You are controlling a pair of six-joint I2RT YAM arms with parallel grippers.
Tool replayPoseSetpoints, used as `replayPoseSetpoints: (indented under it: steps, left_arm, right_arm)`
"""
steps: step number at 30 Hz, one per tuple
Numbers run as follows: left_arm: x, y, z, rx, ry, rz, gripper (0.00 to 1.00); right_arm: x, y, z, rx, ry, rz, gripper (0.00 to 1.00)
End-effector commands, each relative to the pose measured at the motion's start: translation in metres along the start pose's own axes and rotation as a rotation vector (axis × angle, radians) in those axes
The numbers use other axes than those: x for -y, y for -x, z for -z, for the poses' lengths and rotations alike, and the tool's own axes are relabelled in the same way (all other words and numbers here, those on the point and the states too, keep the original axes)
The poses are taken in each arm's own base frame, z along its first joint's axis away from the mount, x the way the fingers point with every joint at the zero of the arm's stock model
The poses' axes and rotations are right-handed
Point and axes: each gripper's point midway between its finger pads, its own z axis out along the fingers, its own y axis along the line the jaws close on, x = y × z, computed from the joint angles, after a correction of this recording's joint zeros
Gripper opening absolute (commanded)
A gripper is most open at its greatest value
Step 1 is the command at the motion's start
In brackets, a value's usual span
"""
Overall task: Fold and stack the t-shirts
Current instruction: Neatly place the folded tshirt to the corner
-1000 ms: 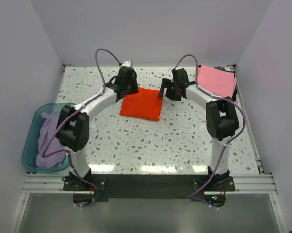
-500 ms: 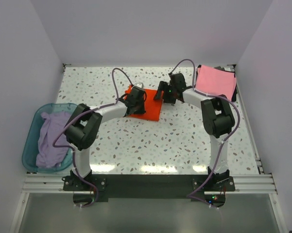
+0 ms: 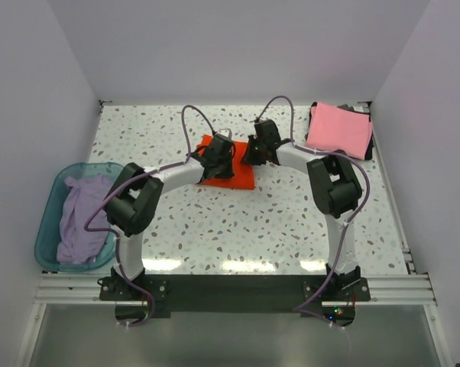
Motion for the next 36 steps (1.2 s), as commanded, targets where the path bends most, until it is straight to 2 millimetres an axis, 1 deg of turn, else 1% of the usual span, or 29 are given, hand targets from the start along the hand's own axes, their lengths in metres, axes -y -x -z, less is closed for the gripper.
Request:
replayPoseSetpoints:
  steps: [1, 2, 3, 4, 6, 7, 8, 9, 10, 11, 12, 13, 14, 15, 17, 18, 19, 20, 21, 23, 24, 26, 27, 28, 29, 31, 32, 36]
  left_arm:
    - [0.031, 0.053, 0.033, 0.102, -0.059, 0.024, 0.21]
    - [0.032, 0.061, 0.04, 0.115, -0.055, 0.025, 0.22]
    - [0.031, 0.074, 0.052, 0.132, -0.023, 0.022, 0.22]
    - [0.032, 0.086, 0.065, 0.156, -0.013, 0.023, 0.22]
    - [0.026, 0.103, 0.086, 0.174, 0.031, 0.012, 0.22]
    - [0.024, 0.107, 0.095, 0.182, 0.034, 0.01, 0.22]
    - [0.023, 0.115, 0.109, 0.2, 0.027, 0.01, 0.22]
    - [0.017, 0.114, 0.116, 0.192, 0.031, 0.003, 0.23]
    - [0.016, 0.12, 0.13, 0.217, 0.016, 0.005, 0.23]
    - [0.014, 0.12, 0.135, 0.219, 0.013, 0.001, 0.23]
    - [0.005, 0.115, 0.137, 0.204, 0.019, -0.009, 0.23]
    - [0.003, 0.117, 0.146, 0.214, 0.012, -0.012, 0.23]
    - [-0.003, 0.117, 0.149, 0.214, 0.02, -0.026, 0.23]
    - [-0.008, 0.109, 0.149, 0.194, 0.029, -0.038, 0.23]
    - [-0.013, 0.107, 0.157, 0.196, 0.023, -0.056, 0.23]
    - [-0.019, 0.1, 0.155, 0.181, 0.031, -0.078, 0.23]
    - [-0.02, 0.1, 0.159, 0.185, 0.031, -0.083, 0.23]
    - [-0.023, 0.097, 0.159, 0.181, 0.034, -0.087, 0.23]
    - [-0.024, 0.093, 0.157, 0.172, 0.027, -0.099, 0.23]
    - [-0.026, 0.09, 0.157, 0.168, 0.023, -0.112, 0.23]
    - [-0.026, 0.086, 0.156, 0.158, 0.021, -0.116, 0.23]
    - [-0.026, 0.085, 0.154, 0.15, 0.015, -0.123, 0.23]
    - [-0.025, 0.083, 0.153, 0.144, 0.009, -0.128, 0.23]
    - [-0.025, 0.082, 0.152, 0.141, 0.006, -0.133, 0.23]
    - [-0.024, 0.082, 0.152, 0.138, -0.001, -0.135, 0.23]
    - [-0.024, 0.08, 0.151, 0.132, -0.007, -0.138, 0.22]
    - [-0.023, 0.079, 0.15, 0.127, -0.01, -0.14, 0.22]
    - [-0.022, 0.075, 0.147, 0.115, -0.018, -0.148, 0.22]
  right_arm:
    - [0.027, -0.011, -0.001, -0.058, -0.161, 0.061, 0.01]
    - [0.028, -0.01, 0.002, -0.069, -0.167, 0.098, 0.0]
    - [0.032, -0.001, 0.006, -0.05, -0.204, 0.125, 0.0]
    - [0.033, 0.003, 0.01, -0.05, -0.216, 0.157, 0.0]
    - [0.042, 0.019, 0.021, -0.058, -0.262, 0.251, 0.0]
    - [0.045, 0.027, 0.026, -0.051, -0.281, 0.284, 0.0]
    - [0.051, 0.037, 0.033, -0.046, -0.305, 0.346, 0.0]
    - [0.057, 0.051, 0.044, -0.038, -0.335, 0.365, 0.0]
    - [0.064, 0.064, 0.053, -0.02, -0.374, 0.39, 0.0]
    - [0.073, 0.077, 0.062, -0.016, -0.405, 0.431, 0.0]
    - [0.073, 0.092, 0.074, 0.001, -0.429, 0.451, 0.0]
    - [0.076, 0.103, 0.083, 0.014, -0.458, 0.474, 0.0]
    - [0.086, 0.111, 0.093, -0.003, -0.502, 0.525, 0.0]
    - [0.083, 0.13, 0.104, 0.033, -0.523, 0.544, 0.0]
    - [0.091, 0.147, 0.118, 0.038, -0.585, 0.608, 0.0]
    - [0.092, 0.16, 0.127, 0.058, -0.607, 0.623, 0.0]
    - [0.093, 0.167, 0.132, 0.066, -0.63, 0.641, 0.0]
    - [0.102, 0.173, 0.135, 0.055, -0.667, 0.672, 0.0]
    - [0.101, 0.184, 0.142, 0.076, -0.684, 0.678, 0.0]
    - [0.112, 0.196, 0.15, 0.075, -0.72, 0.684, 0.0]
    - [0.111, 0.205, 0.153, 0.094, -0.73, 0.686, 0.0]
    - [0.117, 0.216, 0.16, 0.106, -0.753, 0.698, 0.0]
    - [0.116, 0.225, 0.165, 0.126, -0.762, 0.701, 0.0]
    - [0.117, 0.229, 0.168, 0.133, -0.77, 0.706, 0.0]
    - [0.115, 0.239, 0.176, 0.154, -0.779, 0.716, 0.0]
    - [0.115, 0.247, 0.181, 0.175, -0.788, 0.716, 0.0]
    - [0.116, 0.254, 0.188, 0.194, -0.791, 0.712, 0.0]
    - [0.113, 0.27, 0.203, 0.251, -0.797, 0.701, 0.0]
